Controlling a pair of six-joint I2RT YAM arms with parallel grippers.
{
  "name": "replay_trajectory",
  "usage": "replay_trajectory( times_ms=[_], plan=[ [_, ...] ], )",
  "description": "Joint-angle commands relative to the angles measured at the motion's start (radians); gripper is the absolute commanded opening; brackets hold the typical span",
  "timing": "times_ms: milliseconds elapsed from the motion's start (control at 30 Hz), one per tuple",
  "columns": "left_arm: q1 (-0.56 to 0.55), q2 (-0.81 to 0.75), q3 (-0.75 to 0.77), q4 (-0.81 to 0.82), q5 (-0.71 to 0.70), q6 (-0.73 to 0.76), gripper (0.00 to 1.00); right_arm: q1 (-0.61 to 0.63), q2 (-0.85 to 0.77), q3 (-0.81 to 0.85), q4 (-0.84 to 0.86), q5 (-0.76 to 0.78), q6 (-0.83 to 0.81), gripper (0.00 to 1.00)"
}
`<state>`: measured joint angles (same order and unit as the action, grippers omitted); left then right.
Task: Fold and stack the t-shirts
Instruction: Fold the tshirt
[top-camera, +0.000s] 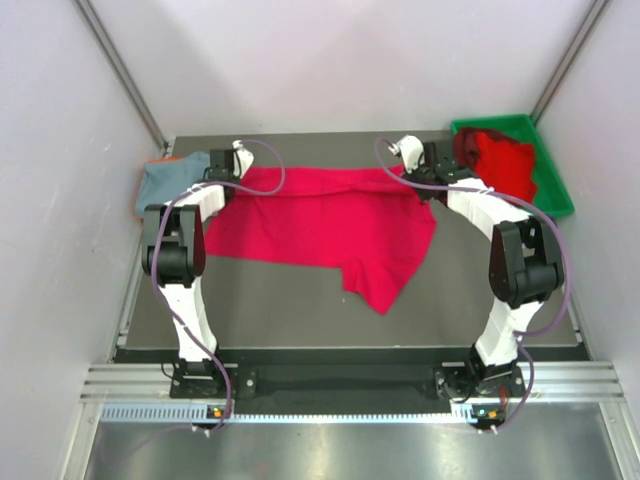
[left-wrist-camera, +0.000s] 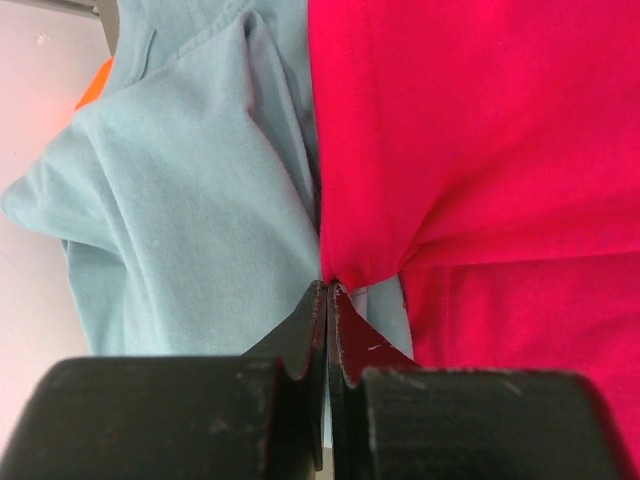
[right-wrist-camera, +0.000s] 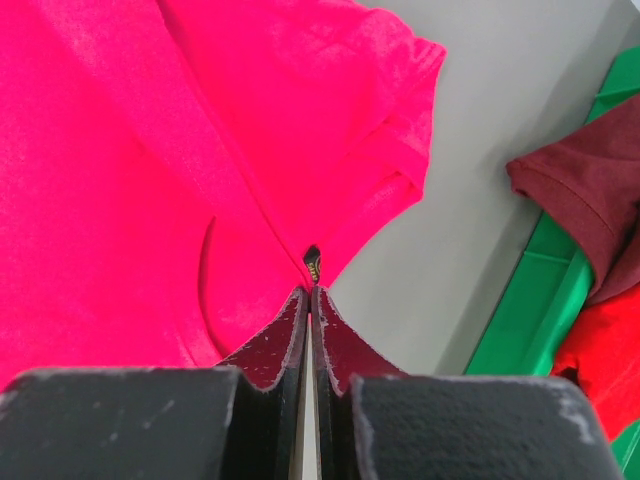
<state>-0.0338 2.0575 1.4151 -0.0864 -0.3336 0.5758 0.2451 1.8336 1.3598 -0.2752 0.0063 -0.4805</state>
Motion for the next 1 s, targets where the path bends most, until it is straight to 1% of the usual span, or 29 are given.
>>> replay_trajectory(
  times_ms=[0, 133, 200, 233, 267, 400, 467, 600, 700, 733, 767, 800, 900, 967],
  plan=[
    [0.006, -0.022, 0.021, -0.024, -0.013, -0.022, 0.00, 0.017, -0.033, -0.002, 0.025, 0.000, -0.023, 0.00],
    [0.006, -0.020, 0.022, -0.033, -0.013, -0.024, 0.00, 0.016, -0.017, 0.004, 0.027, 0.004, -0.030, 0.00],
    [0.006, -0.020, 0.027, -0.032, -0.025, -0.025, 0.18, 0.016, -0.014, 0.010, 0.027, 0.006, -0.027, 0.00],
    [0.006, -0.022, 0.028, -0.029, -0.034, -0.028, 0.24, 0.016, -0.014, 0.012, 0.025, 0.006, -0.026, 0.00],
    [0.008, -0.026, 0.033, -0.020, -0.047, -0.028, 0.33, 0.016, -0.014, 0.015, 0.025, 0.004, -0.024, 0.00],
    [0.006, -0.068, 0.060, 0.051, -0.056, -0.045, 0.57, 0.019, -0.020, 0.015, 0.024, 0.003, -0.020, 0.00],
    [0.000, -0.073, 0.112, 0.037, -0.035, -0.074, 0.58, 0.025, -0.019, 0.013, 0.024, 0.004, -0.023, 0.00],
    [-0.023, -0.083, 0.168, 0.002, -0.018, -0.119, 0.59, 0.031, -0.010, 0.019, 0.025, 0.017, -0.027, 0.01],
    [-0.044, -0.120, 0.179, -0.029, 0.007, -0.149, 0.59, 0.031, -0.028, 0.015, 0.018, 0.044, -0.027, 0.11],
    [-0.049, -0.129, 0.180, -0.045, 0.014, -0.169, 0.59, 0.031, -0.036, 0.009, 0.018, 0.050, -0.027, 0.19],
    [-0.054, -0.140, 0.180, -0.076, 0.027, -0.180, 0.59, 0.029, -0.046, 0.002, 0.018, 0.053, -0.024, 0.23],
    [-0.064, -0.157, 0.180, -0.097, 0.039, -0.191, 0.59, 0.028, -0.066, -0.010, 0.018, 0.061, -0.020, 0.30],
    [-0.092, -0.194, 0.168, -0.185, 0.079, -0.240, 0.59, 0.026, -0.114, -0.022, 0.010, 0.063, 0.016, 0.41],
    [-0.112, -0.214, 0.145, -0.266, 0.142, -0.303, 0.59, 0.026, -0.132, -0.019, -0.010, 0.052, 0.057, 0.43]
  ],
)
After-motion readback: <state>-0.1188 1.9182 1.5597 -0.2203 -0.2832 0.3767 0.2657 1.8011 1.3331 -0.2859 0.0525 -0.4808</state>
